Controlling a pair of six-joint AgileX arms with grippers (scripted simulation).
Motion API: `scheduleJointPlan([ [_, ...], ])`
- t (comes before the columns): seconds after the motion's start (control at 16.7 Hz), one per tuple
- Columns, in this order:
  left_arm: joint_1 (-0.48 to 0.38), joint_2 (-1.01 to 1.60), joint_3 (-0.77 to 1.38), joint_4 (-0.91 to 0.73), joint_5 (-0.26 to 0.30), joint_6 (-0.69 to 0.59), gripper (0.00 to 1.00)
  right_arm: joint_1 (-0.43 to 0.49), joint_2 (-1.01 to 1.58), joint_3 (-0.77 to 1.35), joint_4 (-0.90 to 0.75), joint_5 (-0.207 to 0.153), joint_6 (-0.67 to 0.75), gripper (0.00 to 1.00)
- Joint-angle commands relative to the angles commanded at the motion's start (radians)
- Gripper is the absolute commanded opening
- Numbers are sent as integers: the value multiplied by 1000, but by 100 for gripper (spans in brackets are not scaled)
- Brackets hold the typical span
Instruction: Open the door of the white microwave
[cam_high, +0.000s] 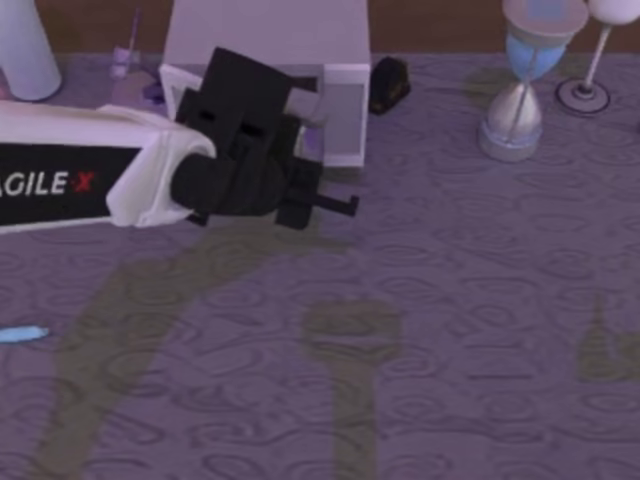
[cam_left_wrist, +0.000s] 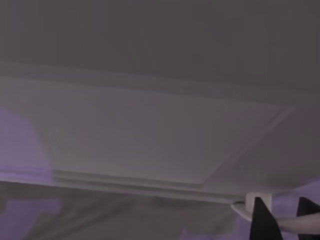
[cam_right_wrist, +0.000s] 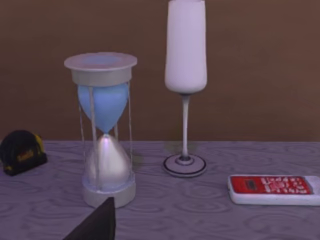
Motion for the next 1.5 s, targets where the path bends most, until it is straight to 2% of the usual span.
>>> scheduleJointPlan([
  [0.36,24,-27,-36,13,36,54,0,0,0,0,0,0,0,100],
  [1.5,24,-27,-36,13,36,54,0,0,0,0,0,0,0,100],
])
